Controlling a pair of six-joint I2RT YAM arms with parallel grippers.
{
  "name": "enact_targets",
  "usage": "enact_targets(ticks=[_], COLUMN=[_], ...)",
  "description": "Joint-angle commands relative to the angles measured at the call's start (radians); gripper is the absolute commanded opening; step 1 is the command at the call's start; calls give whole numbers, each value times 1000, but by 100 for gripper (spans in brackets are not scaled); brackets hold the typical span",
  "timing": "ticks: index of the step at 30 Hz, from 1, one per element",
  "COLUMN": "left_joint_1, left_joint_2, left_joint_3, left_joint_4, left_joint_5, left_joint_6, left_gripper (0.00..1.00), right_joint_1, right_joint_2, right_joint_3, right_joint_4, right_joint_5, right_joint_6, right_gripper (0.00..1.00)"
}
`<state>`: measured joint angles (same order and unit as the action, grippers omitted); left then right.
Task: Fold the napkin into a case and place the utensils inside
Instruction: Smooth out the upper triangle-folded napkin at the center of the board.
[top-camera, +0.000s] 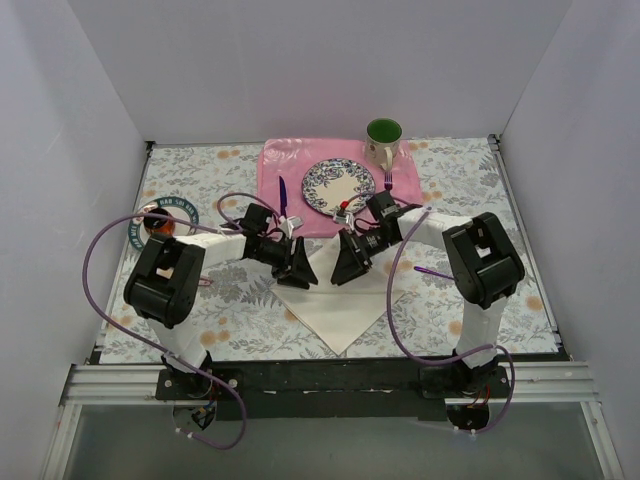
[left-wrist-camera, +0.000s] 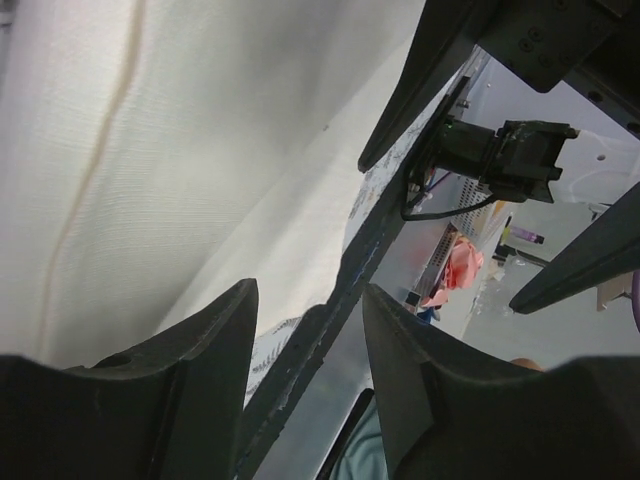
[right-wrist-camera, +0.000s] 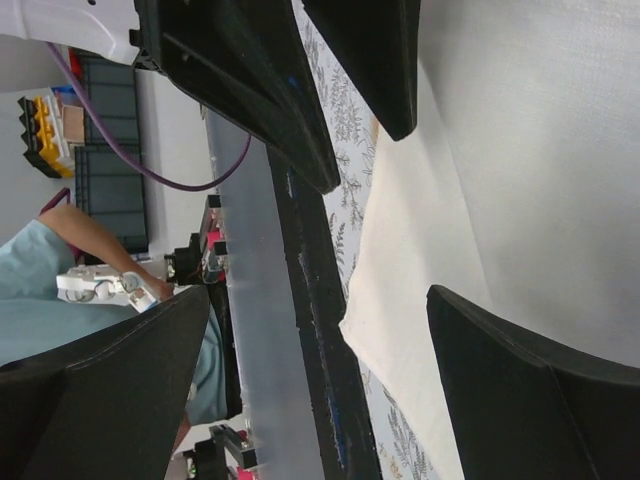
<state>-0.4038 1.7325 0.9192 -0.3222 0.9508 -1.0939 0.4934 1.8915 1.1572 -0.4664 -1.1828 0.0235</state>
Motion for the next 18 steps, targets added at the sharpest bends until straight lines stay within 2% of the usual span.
enact_targets(ticks=[1, 10, 18], left_joint_1=[36, 108, 148], left_joint_2=[45, 87, 105], left_joint_3=[-23, -54, -48], left_joint_4=[-34, -75, -117], left_joint_5=[9, 23, 23], left_joint_6=[38, 81, 120], left_gripper=[45, 45, 44], right_joint_1=[1, -30, -110], right_joint_2=[58, 106, 110], right_joint_3=[-39, -62, -102], right_joint_4=[34, -90, -201], right_joint_5=[-23, 6, -21], right_joint_6=[-13, -154, -272], right_gripper=[99, 99, 99])
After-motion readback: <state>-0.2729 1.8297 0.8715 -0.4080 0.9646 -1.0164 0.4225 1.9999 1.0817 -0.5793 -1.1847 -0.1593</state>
